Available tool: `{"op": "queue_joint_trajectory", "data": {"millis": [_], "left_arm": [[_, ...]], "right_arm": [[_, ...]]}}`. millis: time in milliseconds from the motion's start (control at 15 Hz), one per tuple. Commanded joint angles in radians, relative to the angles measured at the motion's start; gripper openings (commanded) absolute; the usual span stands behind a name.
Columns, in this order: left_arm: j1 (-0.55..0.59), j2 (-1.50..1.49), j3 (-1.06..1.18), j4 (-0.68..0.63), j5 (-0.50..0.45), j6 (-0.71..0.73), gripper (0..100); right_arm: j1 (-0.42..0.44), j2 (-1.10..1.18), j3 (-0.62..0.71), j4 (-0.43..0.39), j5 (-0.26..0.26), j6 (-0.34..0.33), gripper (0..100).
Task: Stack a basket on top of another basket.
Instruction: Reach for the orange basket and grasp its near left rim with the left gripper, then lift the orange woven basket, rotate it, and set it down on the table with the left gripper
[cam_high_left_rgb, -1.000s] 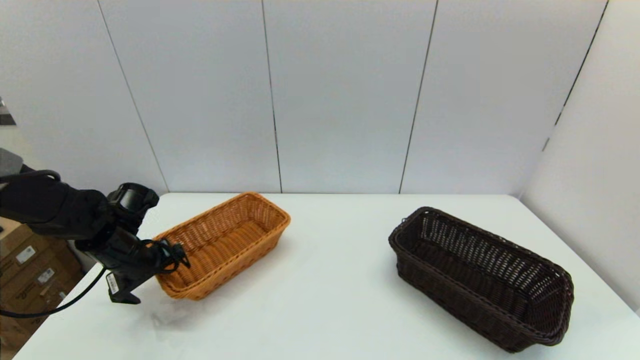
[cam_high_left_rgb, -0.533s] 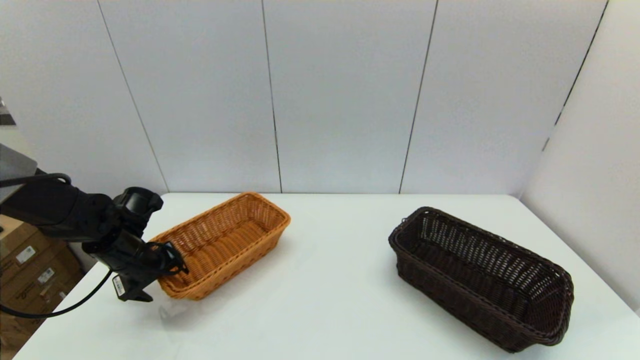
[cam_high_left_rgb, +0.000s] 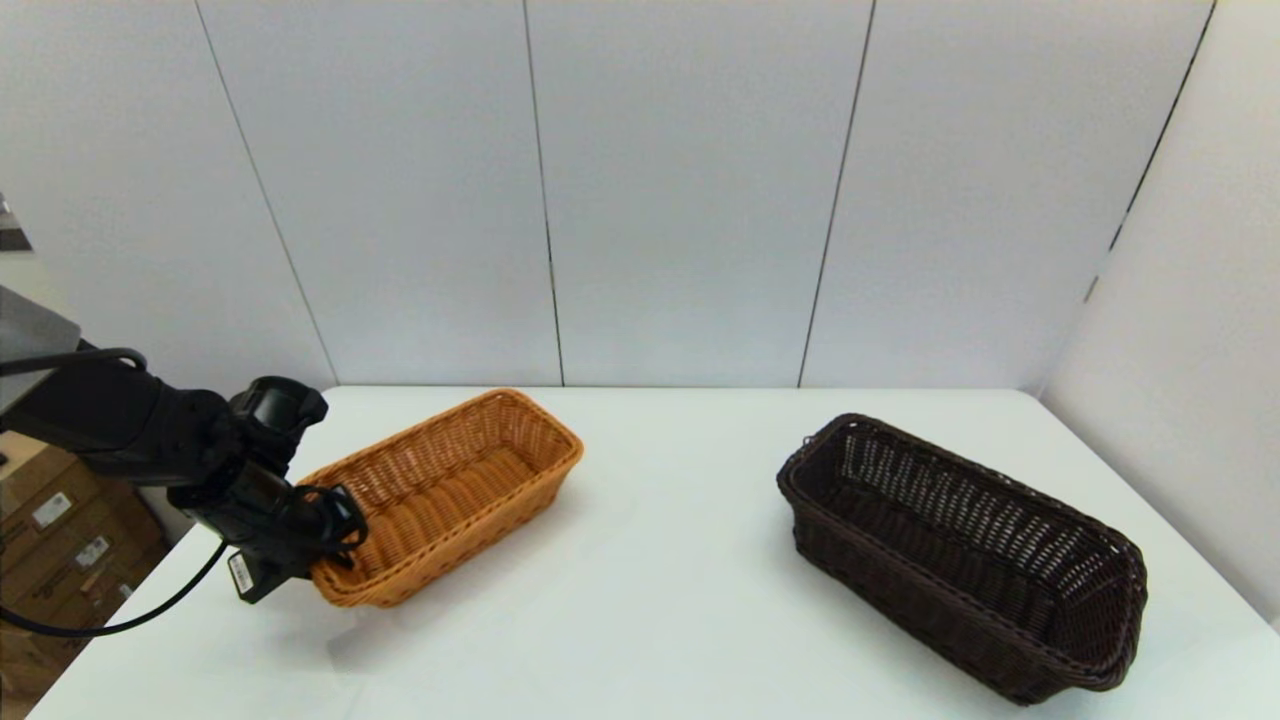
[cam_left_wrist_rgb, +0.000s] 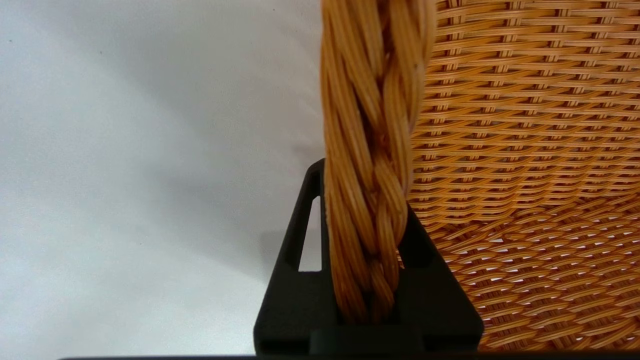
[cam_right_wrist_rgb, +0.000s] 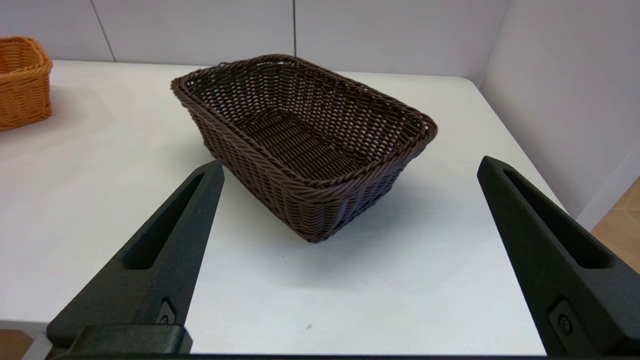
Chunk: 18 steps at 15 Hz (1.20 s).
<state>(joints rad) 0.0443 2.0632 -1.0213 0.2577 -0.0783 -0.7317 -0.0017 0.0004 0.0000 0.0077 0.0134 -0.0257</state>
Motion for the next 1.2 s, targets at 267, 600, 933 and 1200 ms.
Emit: {"op": "queue_joint_trajectory", "data": {"millis": [267,600,933,1200], "left_arm": [[-0.004,0.008,0.001,-0.029,-0.003,-0.005,0],[-0.084,-0.044,-0.013,-0.029,-0.129,-0.002,0],[-0.179,-0.064,-0.016,-0.031,-0.181,0.017,0],[-0.192,-0.064,-0.013,-0.031,-0.253,0.094,0]], "right_arm": [[0.0,0.001,0.0,0.0,0.0,0.0,100],[0.0,0.001,0.0,0.0,0.0,0.0,100],[0.0,0.001,0.0,0.0,0.0,0.0,100],[0.0,0.001,0.0,0.0,0.0,0.0,100]]}}
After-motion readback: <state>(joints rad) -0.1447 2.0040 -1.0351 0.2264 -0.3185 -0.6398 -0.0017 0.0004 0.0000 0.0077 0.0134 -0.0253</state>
